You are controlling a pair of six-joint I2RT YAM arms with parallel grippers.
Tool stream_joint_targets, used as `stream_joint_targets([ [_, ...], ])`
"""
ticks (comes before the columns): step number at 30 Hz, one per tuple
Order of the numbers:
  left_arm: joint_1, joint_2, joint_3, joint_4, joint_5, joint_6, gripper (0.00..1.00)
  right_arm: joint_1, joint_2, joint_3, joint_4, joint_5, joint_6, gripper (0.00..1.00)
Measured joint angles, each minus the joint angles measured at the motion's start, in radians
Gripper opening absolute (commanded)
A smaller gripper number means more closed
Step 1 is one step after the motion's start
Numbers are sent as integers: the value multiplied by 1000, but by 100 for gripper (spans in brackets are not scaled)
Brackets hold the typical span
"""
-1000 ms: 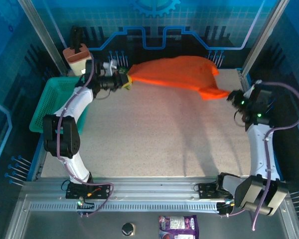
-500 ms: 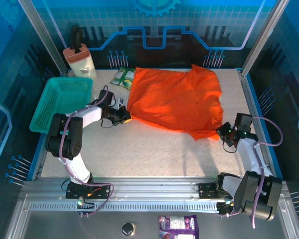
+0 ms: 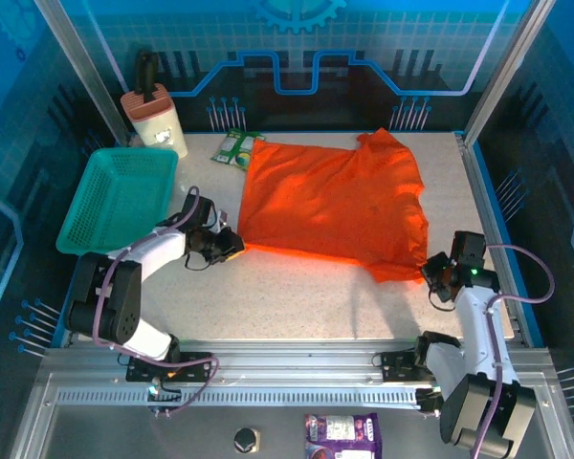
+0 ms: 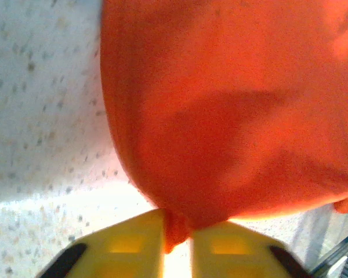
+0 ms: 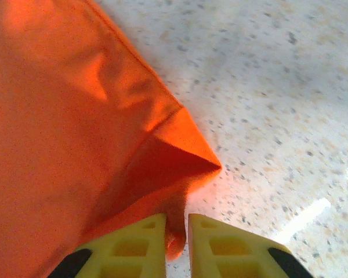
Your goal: Fold the inside-out t-shirt
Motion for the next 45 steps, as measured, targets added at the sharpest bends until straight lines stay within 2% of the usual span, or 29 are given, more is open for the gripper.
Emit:
stream_joint_targets([
  [2, -2, -17, -10, -21, -2, 0, 34, 10, -30, 2, -42, 7, 16, 40],
  [4, -3, -50, -11, -50, -8, 3, 38, 30, -65, 13, -80, 19, 27, 44],
  [10, -11, -156, 27, -140, -32, 19, 39, 167, -99, 84, -106, 24, -23, 44],
  [14, -46, -159, 74, -173, -42, 35, 38, 323, 20, 120, -65, -36, -105, 44],
  [18, -101, -108, 119, -175, -54, 36, 38, 509, 219, 172, -14, -80, -193, 53],
  [21, -121, -50, 138, -172, -75, 37, 39, 601, 348, 211, 20, -85, -246, 59],
  [27, -121, 16, 164, -176, -140, 54, 40, 653, 581, 255, 101, -101, -311, 64],
  [32, -118, 19, 190, -177, -174, 67, 40, 663, 681, 256, 119, -106, -325, 65],
  [37, -108, 42, 213, -178, -183, 89, 40, 729, 673, 234, 121, -90, -306, 67],
  [39, -105, 57, 229, -183, -183, 92, 40, 754, 644, 219, 114, -118, -278, 68],
  [41, -103, 76, 253, -194, -182, 101, 40, 779, 605, 199, 91, -161, -250, 81],
  [42, -103, 84, 263, -198, -182, 108, 40, 782, 586, 197, 79, -172, -238, 84],
  [45, -103, 106, 288, -203, -171, 116, 40, 766, 513, 212, 56, -189, -233, 85],
])
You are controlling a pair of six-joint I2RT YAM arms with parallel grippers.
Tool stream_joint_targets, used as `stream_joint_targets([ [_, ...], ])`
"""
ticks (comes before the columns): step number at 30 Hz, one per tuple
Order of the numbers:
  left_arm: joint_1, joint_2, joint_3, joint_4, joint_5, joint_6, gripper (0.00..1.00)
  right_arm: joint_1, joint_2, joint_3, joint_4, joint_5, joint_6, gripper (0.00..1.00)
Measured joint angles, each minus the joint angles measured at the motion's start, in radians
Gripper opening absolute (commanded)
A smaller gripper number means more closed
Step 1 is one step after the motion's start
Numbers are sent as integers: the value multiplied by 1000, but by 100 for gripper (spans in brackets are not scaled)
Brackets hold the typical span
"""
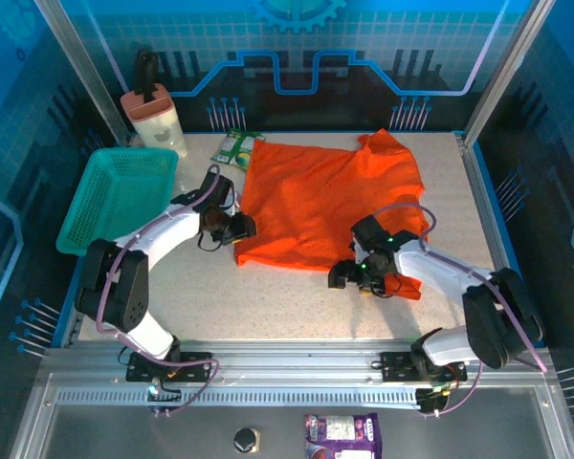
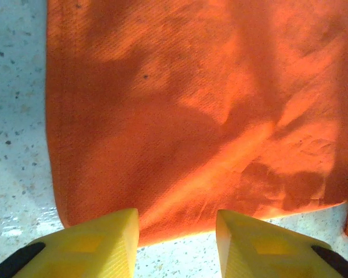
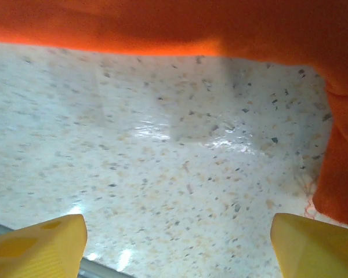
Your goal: Fold the inside-out t-shirt
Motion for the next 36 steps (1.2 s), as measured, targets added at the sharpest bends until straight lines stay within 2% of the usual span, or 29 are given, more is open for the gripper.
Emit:
stream_joint_targets([
  [7, 0, 11, 6, -38, -15, 26, 37, -124, 5, 44, -24, 40, -16, 81],
  [12, 15, 11, 2, -79, -55, 43, 27, -126, 82, 1, -7, 52, -26, 74],
  [15, 34, 10, -18, -89, -72, 47, 24, -102, 105, -18, -27, 82, -29, 72],
  [19, 40, 10, -60, -105, -81, 47, 21, -23, 110, 21, -88, 161, -37, 69],
  [25, 39, 1, -116, -103, -77, 44, 22, 51, 178, 122, -171, 280, -55, 63],
  [28, 34, -19, -139, -103, -71, 43, 24, 67, 236, 138, -177, 317, -66, 55],
  [30, 32, -34, -147, -101, -71, 40, 25, 74, 274, 138, -183, 330, -69, 44],
  [35, 29, -44, -152, -92, -71, 27, 25, 97, 290, 157, -188, 327, -70, 1],
  [36, 29, -44, -152, -89, -71, 24, 25, 97, 290, 158, -197, 327, -64, 0],
])
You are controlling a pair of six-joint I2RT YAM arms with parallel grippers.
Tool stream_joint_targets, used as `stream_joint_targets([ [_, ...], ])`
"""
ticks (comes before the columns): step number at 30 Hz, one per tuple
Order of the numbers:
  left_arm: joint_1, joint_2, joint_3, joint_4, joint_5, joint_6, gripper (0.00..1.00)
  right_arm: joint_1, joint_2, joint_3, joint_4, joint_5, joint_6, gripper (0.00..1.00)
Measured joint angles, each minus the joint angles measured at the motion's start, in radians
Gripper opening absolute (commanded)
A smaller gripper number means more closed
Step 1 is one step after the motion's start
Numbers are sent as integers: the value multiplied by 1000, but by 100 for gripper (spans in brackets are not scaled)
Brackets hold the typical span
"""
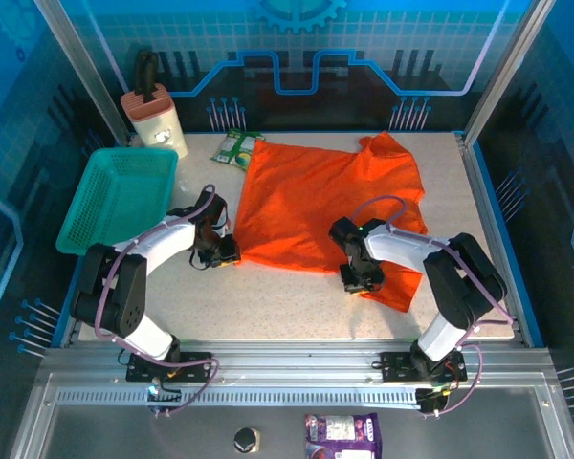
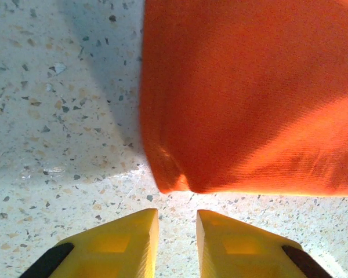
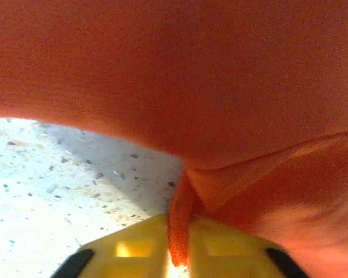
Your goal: Fold the inside-out t-shirt
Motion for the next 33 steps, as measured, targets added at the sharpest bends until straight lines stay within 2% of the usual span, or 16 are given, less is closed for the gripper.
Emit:
stream_joint_targets([
  [4, 0, -5, 0, 8, 0, 0, 25, 0, -33, 0, -33, -14, 8, 0],
  [7, 0, -7, 0, 11, 0, 0, 25, -3, -64, 12, -48, -74, 11, 24],
  [8, 0, -7, 0, 11, 0, 0, 25, -2, -64, 26, -57, -93, 10, 28],
  [12, 0, -7, 0, 11, 0, 0, 25, 22, -63, 122, -103, -114, -19, 37],
  [15, 0, -8, 0, 12, 0, 0, 25, 78, -38, 237, -117, -100, -77, 39],
  [18, 0, -14, -2, 19, 3, -5, 25, 159, 57, 358, -126, -59, -185, 42],
  [22, 17, -42, -28, 45, 32, -13, 25, 264, 261, 525, -142, 7, -342, 43],
  [25, 84, -91, -89, 81, 89, -40, 25, 317, 391, 640, -142, 40, -441, 45],
  [28, 160, -149, -135, 87, 113, -60, 26, 349, 487, 769, -148, 55, -524, 54],
  [33, 229, -239, -164, 91, 145, -62, 26, 389, 595, 979, -141, 76, -618, 55],
])
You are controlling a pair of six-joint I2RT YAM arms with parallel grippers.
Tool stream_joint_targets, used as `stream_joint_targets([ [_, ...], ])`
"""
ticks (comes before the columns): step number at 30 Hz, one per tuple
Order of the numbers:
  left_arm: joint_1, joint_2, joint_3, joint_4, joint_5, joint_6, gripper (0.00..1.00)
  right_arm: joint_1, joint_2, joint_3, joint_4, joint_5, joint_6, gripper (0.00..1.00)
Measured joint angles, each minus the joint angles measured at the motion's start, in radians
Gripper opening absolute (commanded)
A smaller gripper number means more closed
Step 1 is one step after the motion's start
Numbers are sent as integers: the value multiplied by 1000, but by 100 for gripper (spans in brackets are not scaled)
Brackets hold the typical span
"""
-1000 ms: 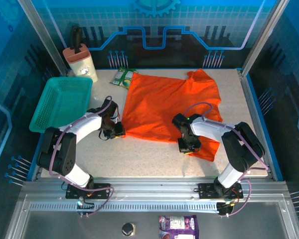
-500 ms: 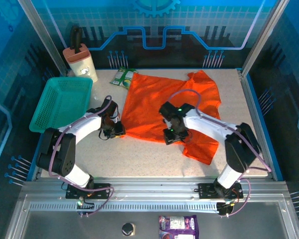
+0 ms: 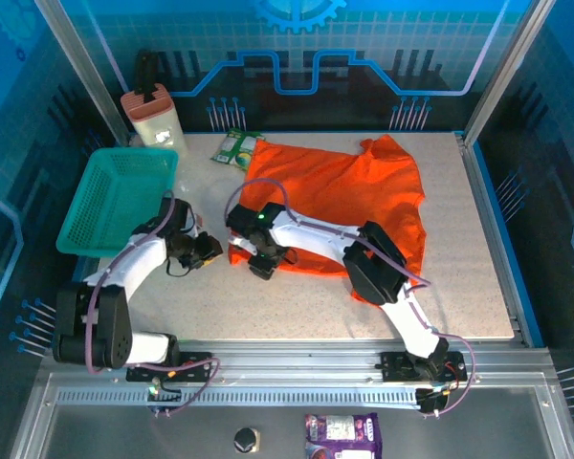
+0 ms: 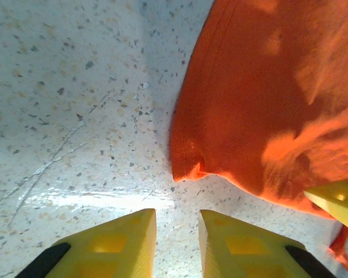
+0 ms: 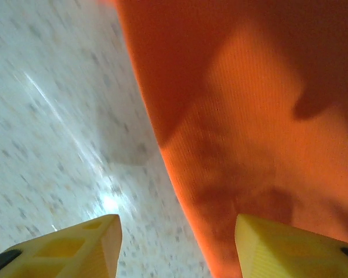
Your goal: Fold the inside-out t-shirt
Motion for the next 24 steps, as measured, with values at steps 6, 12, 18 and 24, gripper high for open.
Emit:
stream_joint_targets([
  [6, 65, -106, -29, -19, 6, -17, 27, 32, 129, 213, -3, 21, -69, 47],
  [12, 78, -143, -35, -45, 8, -25, 27, 27, 199, 304, -22, 28, -110, 23],
  [18, 80, -145, -38, -47, 40, -31, 28, 8, 210, 314, -20, -10, -100, 0],
  [24, 62, -123, -39, -7, 88, -44, 28, -79, 97, 89, 104, -161, -5, 0],
])
